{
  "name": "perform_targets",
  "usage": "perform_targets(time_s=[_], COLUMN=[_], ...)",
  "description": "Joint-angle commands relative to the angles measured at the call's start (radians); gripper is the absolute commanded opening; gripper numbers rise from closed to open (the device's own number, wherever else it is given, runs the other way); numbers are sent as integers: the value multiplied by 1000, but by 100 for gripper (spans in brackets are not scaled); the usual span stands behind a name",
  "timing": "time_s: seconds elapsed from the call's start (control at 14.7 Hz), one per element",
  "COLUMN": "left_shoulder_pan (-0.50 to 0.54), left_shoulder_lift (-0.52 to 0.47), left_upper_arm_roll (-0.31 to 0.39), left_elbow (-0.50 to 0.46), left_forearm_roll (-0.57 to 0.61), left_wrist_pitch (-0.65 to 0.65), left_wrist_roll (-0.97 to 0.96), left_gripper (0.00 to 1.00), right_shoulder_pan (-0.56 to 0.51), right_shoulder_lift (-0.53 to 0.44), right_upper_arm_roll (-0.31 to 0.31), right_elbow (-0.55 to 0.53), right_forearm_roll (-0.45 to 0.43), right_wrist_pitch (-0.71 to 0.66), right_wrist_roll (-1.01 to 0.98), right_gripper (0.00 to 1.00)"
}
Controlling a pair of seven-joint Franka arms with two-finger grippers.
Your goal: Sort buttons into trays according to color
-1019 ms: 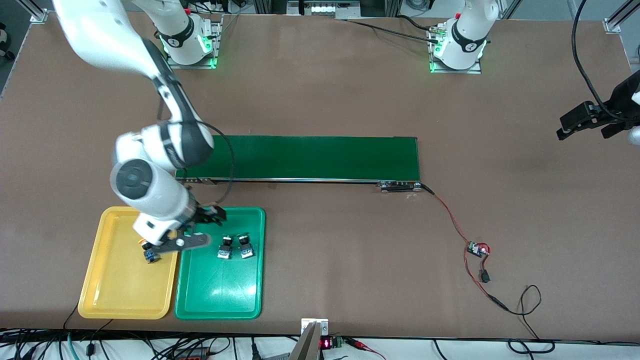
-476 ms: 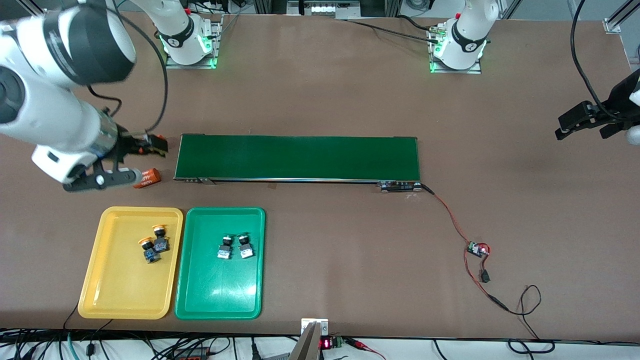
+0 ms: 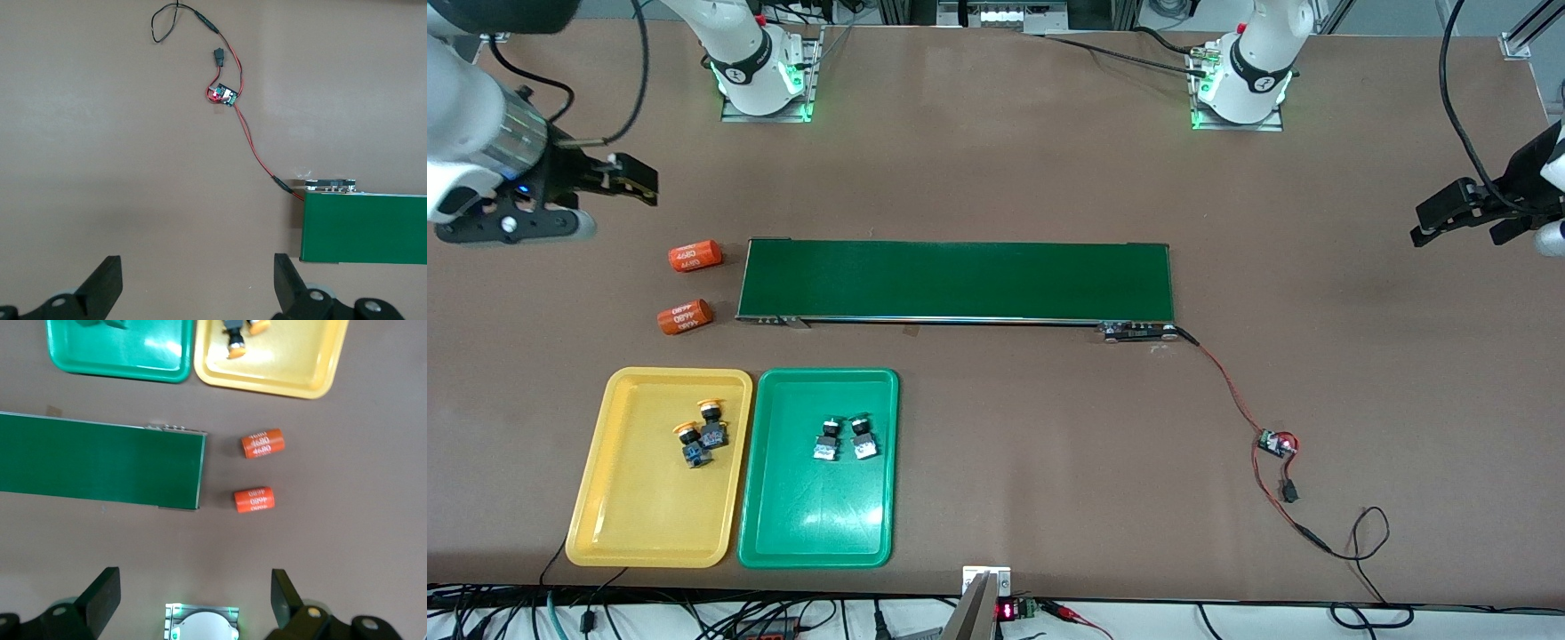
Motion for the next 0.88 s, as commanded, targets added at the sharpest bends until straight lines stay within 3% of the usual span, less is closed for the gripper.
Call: perform_targets(time_s=[0.0,0.82], left_shoulder_pan=[-2,-2], left_shoulder_lift=[-23,-23], left_upper_arm_roll=[0,1], left_elbow=[-1,-1], left_forearm_roll=[-3,-3], left_wrist_pitch=[-25,-34], left_wrist_roll=[21,21], left_gripper=[100,100], right_shoulder_pan=[-52,-96], right_shoulder_lift=[17,47], right_upper_arm_roll=[5,6], right_elbow=[-43,-24], right_forearm_roll=[17,-3], right_wrist_pitch=[33,37], right_wrist_roll=[-17,-69], right_gripper=[100,100])
